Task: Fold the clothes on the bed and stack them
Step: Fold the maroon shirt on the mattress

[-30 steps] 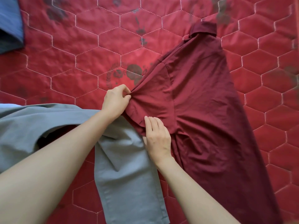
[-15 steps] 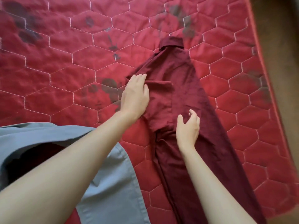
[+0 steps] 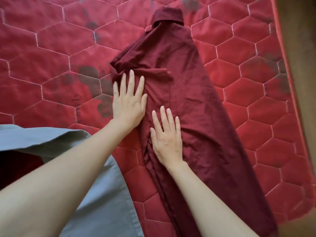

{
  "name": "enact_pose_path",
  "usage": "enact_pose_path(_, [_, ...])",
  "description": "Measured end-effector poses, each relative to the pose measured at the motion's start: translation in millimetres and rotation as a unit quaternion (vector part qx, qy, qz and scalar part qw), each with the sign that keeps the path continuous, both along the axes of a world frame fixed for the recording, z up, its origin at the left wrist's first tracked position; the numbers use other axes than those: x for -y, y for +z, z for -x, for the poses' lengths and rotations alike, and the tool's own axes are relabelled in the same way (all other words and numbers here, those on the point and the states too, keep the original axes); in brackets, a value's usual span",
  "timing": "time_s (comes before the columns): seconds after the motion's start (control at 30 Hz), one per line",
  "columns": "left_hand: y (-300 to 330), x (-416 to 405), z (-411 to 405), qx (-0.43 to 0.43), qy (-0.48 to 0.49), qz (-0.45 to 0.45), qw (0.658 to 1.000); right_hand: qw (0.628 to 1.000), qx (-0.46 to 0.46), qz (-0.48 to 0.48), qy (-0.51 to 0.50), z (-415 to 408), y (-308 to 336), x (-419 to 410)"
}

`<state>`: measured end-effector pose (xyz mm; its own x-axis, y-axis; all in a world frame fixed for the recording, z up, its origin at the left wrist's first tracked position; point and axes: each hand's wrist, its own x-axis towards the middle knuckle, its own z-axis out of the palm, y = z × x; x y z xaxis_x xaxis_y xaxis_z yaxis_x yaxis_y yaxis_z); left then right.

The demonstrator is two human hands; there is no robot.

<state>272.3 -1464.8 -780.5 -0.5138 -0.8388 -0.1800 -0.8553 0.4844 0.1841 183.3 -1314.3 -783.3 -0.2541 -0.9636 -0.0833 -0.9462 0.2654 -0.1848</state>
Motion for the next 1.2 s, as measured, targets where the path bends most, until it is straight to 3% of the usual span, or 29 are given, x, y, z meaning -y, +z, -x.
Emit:
enact_pose_path(0.23, [-2.3, 45.3, 19.8, -0.010, 0.066, 0.011, 0.998, 1.000, 0.004, 0.017, 0.002, 0.1, -1.2, -0.4])
enact_pose_path(0.33, [-1.1, -4.5, 13.7, -0.037, 0.071, 0.012, 0.997, 0.999, 0.041, 0.034, -0.006, -0.3, 7.7, 2.2])
enact_pose_path(0.43, [-1.0, -69.8, -1.0, -0.066, 0.065, 0.002, 0.996, 0.988, 0.097, 0.117, -0.040, 3.1, 21.0, 7.7])
enact_pose_path(0.53, [-0.5, -111.9, -10.9, -0.073, 0.061, 0.003, 0.995, 0.983, 0.096, 0.156, -0.011, 7.7, 32.2, 31.5])
enact_pose_path(0.67, [1.5, -118.9, -12.3, -0.071, 0.074, 0.001, 0.995, 0.992, 0.027, 0.032, 0.116, 23.0, 30.4, 82.3])
enact_pose_path(0.77, [1.1, -118.3, -10.5, -0.050, 0.075, -0.001, 0.996, 0.976, -0.069, -0.062, 0.198, 69.3, 16.8, 99.9])
enact_pose_path(0.83, [0.0, -118.2, -9.9, -0.038, 0.076, 0.003, 0.996, 0.972, -0.089, -0.061, 0.210, 105.9, 12.8, 102.7])
enact_pose_path(0.97, [9.7, -121.4, -2.7, -0.011, 0.100, -0.006, 0.995, 0.986, -0.061, -0.063, 0.143, 150.8, 13.6, 94.8])
enact_pose_path(1.1, [31.8, -130.3, 31.1, 0.065, 0.211, 0.030, 0.975, 0.974, -0.060, -0.058, 0.209, 156.7, 11.9, 63.4])
enact_pose_path(1.2, [36.5, -149.5, 61.7, 0.038, 0.207, 0.089, 0.974, 0.970, -0.042, -0.051, 0.233, 155.1, 10.4, 28.8])
